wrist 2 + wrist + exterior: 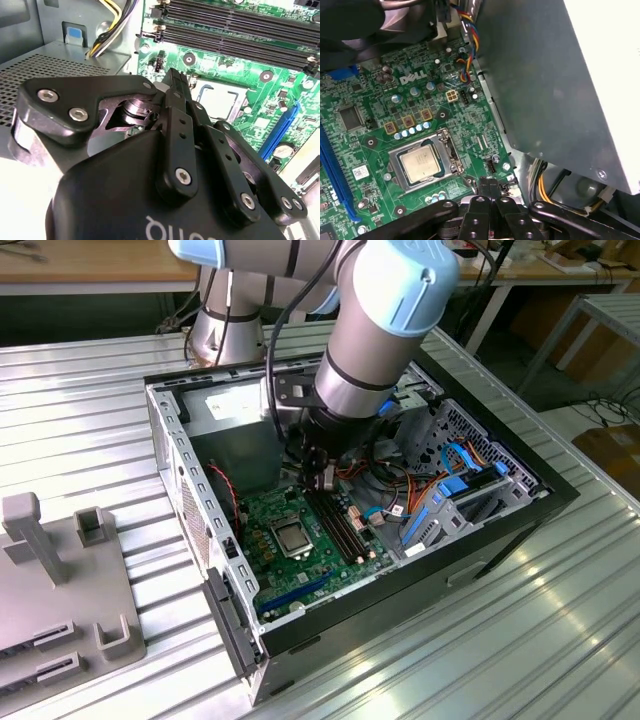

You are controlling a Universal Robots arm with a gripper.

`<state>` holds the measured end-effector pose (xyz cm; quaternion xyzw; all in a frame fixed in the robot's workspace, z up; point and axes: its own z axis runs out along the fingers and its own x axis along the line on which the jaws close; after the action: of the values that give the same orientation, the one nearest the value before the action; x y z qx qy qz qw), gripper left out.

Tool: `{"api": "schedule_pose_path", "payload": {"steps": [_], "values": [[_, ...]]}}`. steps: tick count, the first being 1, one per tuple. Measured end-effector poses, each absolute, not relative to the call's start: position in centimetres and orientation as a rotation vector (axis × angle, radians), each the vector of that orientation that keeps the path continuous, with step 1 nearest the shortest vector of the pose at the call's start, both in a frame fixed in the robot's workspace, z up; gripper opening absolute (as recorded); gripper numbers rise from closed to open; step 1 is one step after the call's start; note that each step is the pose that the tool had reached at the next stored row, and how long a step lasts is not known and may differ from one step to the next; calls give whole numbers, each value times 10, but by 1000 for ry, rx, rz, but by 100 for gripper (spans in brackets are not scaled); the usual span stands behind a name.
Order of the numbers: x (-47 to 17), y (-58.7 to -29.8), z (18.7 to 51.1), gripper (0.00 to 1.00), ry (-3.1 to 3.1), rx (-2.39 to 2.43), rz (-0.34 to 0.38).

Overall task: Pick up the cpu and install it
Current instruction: 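Install the first cpu locking lever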

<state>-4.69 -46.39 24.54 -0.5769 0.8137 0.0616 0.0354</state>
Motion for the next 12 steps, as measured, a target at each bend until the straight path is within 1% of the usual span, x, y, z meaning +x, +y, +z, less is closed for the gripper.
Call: {"api": "schedule_pose_path", "payload": {"steps": [12], "values": [[-49,-478,246,11,2426,-1859,178]]}}
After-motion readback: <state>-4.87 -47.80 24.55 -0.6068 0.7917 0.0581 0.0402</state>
